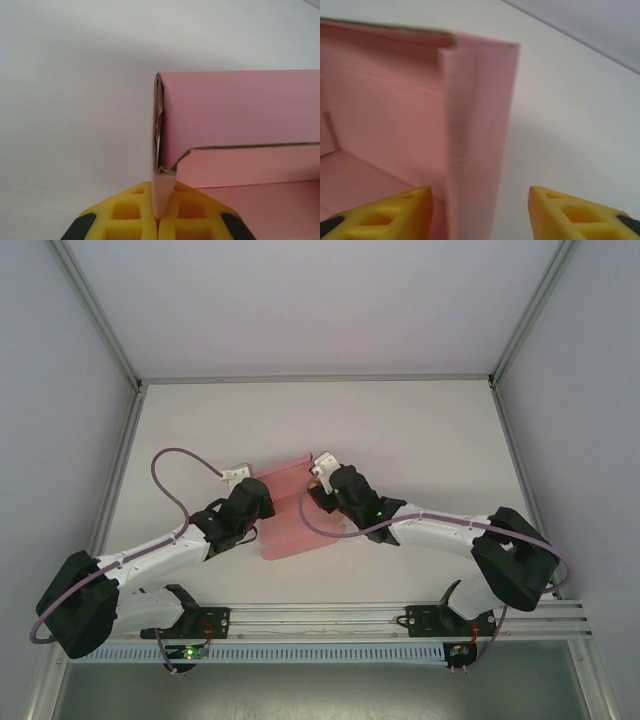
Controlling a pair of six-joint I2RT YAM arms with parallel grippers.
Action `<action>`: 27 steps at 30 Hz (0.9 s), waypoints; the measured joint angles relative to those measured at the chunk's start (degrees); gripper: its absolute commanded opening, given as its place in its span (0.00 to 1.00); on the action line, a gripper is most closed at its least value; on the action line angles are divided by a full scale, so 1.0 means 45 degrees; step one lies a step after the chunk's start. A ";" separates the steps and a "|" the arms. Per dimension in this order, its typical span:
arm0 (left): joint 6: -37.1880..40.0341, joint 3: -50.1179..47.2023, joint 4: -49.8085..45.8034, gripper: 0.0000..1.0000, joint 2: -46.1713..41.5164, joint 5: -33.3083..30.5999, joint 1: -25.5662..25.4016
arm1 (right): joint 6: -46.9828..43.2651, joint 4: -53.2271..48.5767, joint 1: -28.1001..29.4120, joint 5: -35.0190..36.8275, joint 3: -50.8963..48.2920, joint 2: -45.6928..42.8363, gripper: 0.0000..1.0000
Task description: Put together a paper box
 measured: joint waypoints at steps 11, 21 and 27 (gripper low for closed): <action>0.0495 0.0000 -0.0039 0.00 0.0044 -0.0029 0.0005 | 0.0593 0.0087 -0.0053 -0.1248 -0.1399 -0.3555 0.98; 0.1472 0.0680 -0.1117 0.00 0.0068 0.0146 0.0010 | 0.4881 -0.1855 -0.2535 0.0772 -0.2720 -0.7495 0.98; 0.2472 0.2565 -0.2934 0.00 0.0860 0.0476 0.0053 | 0.6052 -0.5265 -0.3638 0.1321 -0.2633 -0.8063 0.98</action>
